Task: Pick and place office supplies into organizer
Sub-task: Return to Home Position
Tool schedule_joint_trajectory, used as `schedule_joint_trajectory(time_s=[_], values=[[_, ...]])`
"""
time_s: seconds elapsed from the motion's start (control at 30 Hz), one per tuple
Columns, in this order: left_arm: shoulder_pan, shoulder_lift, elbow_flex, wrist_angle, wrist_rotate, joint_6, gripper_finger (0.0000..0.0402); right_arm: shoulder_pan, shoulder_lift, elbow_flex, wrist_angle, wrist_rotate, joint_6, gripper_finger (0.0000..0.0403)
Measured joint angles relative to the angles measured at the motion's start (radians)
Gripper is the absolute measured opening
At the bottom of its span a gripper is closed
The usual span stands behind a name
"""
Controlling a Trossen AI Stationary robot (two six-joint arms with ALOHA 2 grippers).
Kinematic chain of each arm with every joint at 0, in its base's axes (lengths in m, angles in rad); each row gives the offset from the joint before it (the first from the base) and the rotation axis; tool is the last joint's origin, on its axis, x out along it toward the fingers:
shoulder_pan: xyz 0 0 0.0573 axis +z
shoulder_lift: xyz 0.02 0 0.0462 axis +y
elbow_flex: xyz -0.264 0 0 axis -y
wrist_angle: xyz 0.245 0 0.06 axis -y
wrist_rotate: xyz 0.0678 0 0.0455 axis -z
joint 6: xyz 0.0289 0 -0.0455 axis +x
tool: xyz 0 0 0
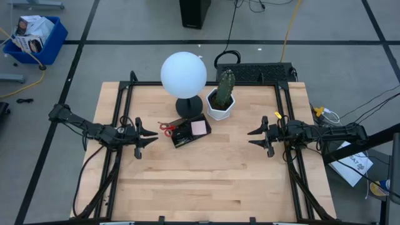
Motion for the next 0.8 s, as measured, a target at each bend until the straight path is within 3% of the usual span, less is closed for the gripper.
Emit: schedule_joint_trajectory(time_s=[0.8], values=[[0.0, 0.0, 0.0, 0.0, 0.0, 0.0, 0.0093, 0.0, 0.0, 0.0, 0.0, 0.0, 0.0, 0.0161]])
